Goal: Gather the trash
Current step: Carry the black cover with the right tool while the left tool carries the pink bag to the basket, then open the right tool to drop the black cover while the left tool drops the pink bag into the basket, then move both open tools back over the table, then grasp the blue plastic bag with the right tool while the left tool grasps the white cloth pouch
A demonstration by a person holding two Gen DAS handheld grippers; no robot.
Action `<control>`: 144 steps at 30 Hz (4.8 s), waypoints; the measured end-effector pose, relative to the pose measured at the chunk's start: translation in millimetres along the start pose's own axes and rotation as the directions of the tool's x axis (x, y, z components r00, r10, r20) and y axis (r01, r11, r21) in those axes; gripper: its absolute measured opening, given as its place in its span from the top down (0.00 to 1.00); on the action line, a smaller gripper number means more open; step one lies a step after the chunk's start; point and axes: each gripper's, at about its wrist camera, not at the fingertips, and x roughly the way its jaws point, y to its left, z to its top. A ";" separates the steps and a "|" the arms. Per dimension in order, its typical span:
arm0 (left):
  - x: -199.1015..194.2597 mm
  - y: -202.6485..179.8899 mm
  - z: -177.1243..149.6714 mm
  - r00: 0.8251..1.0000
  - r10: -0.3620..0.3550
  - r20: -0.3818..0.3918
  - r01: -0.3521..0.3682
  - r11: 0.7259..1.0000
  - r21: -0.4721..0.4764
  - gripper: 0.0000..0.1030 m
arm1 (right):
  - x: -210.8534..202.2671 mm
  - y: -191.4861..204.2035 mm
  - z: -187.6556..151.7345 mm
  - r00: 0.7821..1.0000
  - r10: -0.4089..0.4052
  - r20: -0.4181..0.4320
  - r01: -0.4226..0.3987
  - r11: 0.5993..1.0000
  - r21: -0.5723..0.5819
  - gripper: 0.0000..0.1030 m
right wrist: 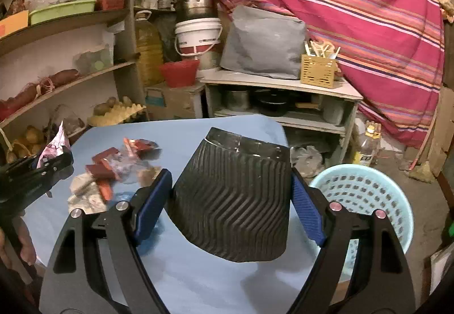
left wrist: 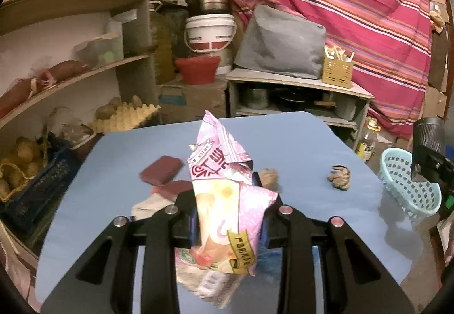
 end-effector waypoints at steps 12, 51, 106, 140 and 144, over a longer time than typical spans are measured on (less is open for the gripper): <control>30.4 -84.3 7.9 0.999 -0.044 0.007 0.044 0.998 0.043 0.69 | 2.8 -87.4 -10.7 0.995 -0.090 -0.033 0.091 0.996 0.023 0.21; 104.7 -290.7 33.8 0.949 -0.314 -0.023 0.314 0.936 0.159 0.69 | 45.6 -240.7 -46.0 0.958 -0.243 -0.154 0.270 0.944 0.188 0.20; 60.8 -35.0 1.1 0.999 0.019 -0.031 -0.017 0.997 0.078 0.07 | 46.4 -95.7 -35.0 0.986 -0.121 -0.117 0.131 0.988 0.081 0.04; 86.8 138.5 -48.0 0.986 0.063 -0.155 -0.079 0.992 -0.098 0.07 | 138.5 164.1 -84.2 0.931 0.000 -0.364 -0.055 0.989 -0.140 0.37; 94.9 131.7 -49.7 0.981 0.067 -0.182 -0.082 0.994 -0.077 0.07 | 142.4 163.2 -82.6 0.913 0.085 -0.400 -0.142 0.983 -0.115 0.65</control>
